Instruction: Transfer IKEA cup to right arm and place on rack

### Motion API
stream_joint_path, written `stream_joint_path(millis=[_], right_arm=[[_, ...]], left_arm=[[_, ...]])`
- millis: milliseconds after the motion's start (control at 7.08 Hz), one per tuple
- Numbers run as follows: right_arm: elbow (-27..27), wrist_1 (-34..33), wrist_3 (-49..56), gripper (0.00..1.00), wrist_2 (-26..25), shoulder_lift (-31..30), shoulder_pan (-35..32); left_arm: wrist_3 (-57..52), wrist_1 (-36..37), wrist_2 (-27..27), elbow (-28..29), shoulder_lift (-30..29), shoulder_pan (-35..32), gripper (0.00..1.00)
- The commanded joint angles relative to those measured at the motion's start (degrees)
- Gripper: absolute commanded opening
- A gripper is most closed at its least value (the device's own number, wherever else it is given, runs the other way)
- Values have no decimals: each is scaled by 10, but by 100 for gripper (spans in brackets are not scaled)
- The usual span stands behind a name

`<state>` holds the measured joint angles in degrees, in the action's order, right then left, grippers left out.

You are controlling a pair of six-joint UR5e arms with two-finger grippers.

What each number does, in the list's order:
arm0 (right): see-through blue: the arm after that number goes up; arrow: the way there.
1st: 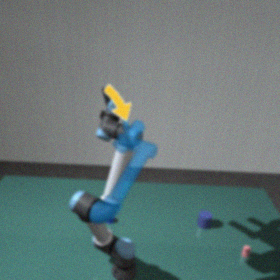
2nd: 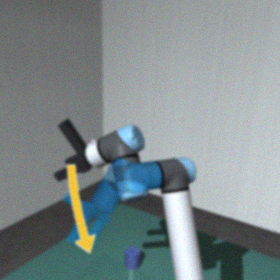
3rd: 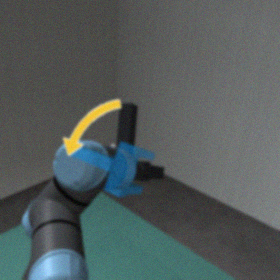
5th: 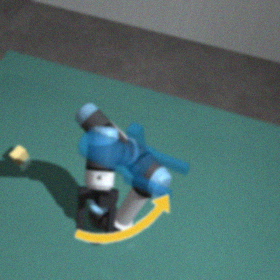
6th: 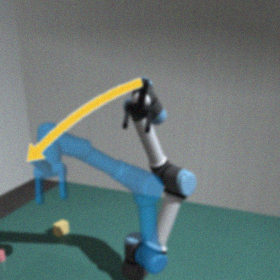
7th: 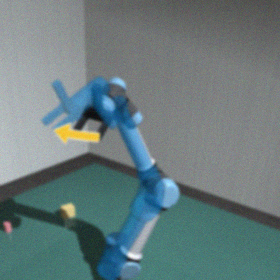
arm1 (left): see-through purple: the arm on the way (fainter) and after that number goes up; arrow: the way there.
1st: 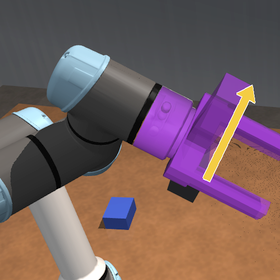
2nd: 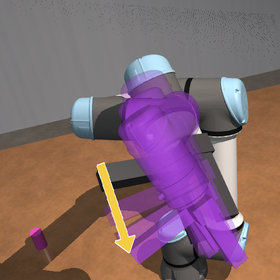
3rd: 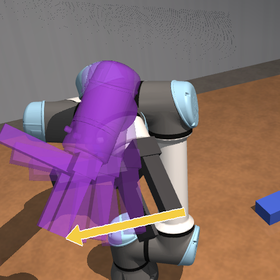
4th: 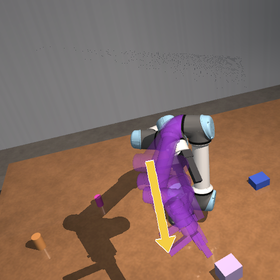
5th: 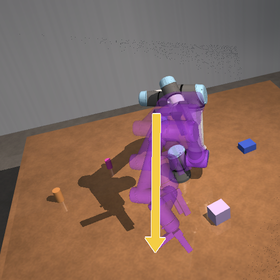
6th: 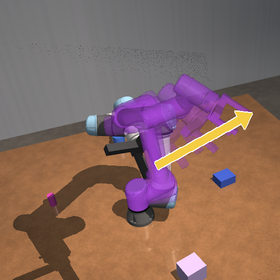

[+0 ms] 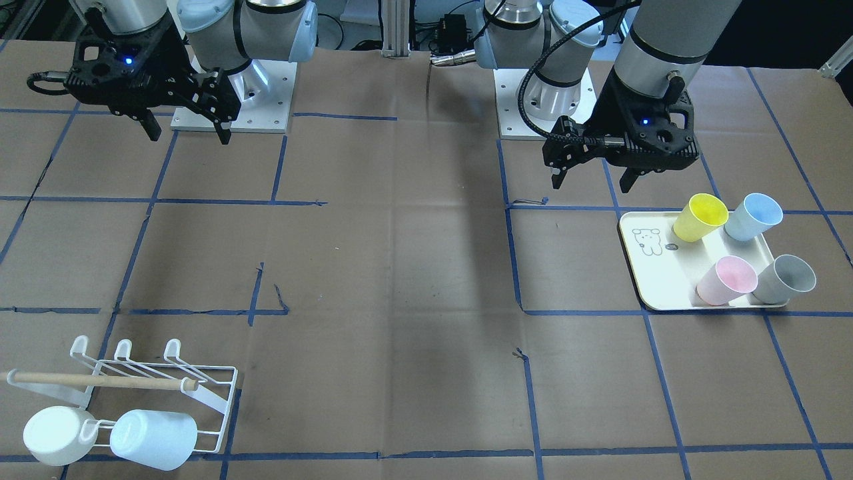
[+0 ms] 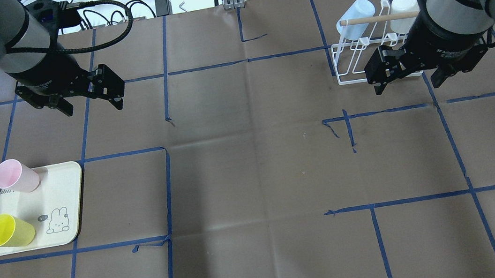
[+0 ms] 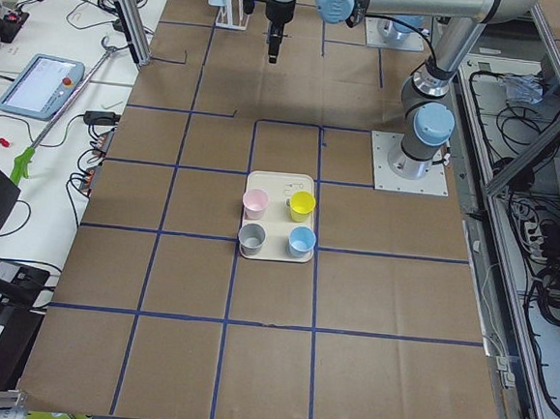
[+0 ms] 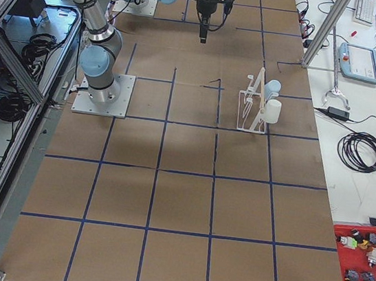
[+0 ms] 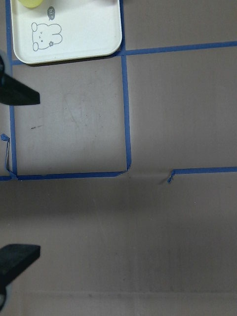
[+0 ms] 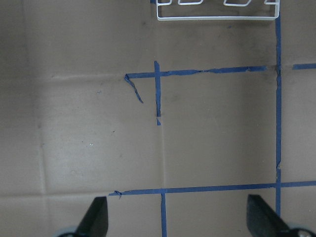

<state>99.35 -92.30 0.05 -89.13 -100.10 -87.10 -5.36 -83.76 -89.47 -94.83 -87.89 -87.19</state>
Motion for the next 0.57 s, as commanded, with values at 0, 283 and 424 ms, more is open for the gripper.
stream_joint_path(millis=[0,283,424], right_arm=[[-53,38,-8,100,11,42,-17],[-51,33,-35,100,10,49,-49],[-46,32,-36,100,10,50,-49]], left_arm=[[0,0,0,0,0,0,99],[0,-2,0,0,2,0,99],[0,-3,0,0,1,0,99]])
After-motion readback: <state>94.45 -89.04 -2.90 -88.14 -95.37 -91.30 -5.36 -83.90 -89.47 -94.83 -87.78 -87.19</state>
